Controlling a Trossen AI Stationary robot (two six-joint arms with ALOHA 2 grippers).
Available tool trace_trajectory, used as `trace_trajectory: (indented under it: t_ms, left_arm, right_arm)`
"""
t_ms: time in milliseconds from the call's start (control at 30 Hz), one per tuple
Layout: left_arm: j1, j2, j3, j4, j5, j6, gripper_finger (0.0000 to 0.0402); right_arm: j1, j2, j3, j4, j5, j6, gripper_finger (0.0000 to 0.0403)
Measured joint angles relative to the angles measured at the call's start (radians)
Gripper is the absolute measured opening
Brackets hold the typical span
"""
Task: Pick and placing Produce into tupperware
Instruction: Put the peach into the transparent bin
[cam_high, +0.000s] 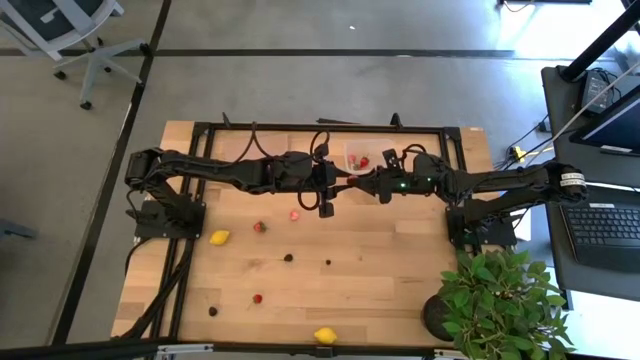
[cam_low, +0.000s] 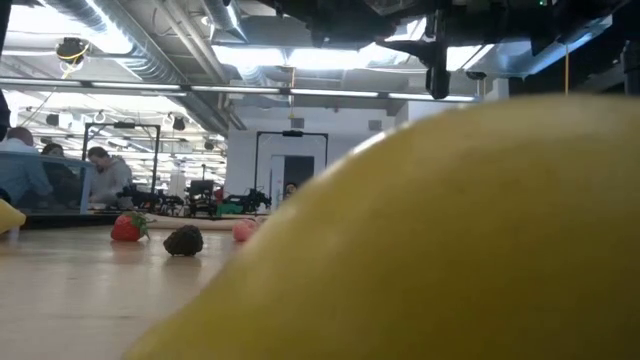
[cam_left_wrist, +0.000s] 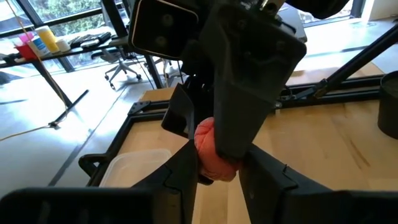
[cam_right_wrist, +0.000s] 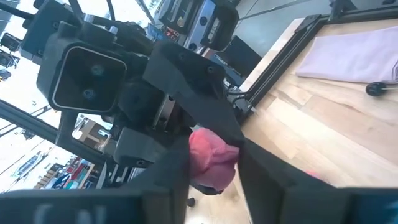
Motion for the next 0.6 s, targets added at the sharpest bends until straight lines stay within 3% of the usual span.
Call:
trace_trajectory:
  t_ms: [133, 400, 600]
  left_arm:
    - [0.0, -0.002, 0.0, -0.002, -0.002, 0.001, 0.0119]
    - [0.001, -0.001, 0.0, -0.027, 0.005, -0.039, 0.0152]
    - [0.01, 0.001, 0.0, -0.058, 0.02, -0.1, 0.0216]
  right_arm:
    - [0.0, 0.0, 0.0, 0.0, 0.001, -0.022, 0.0086]
    - [-0.014, 0.0, 0.0, -0.026, -0.006, -0.04, 0.0083]
    - [-0.047, 0.0, 0.002, -0.071, -0.008, -0.082, 0.0083]
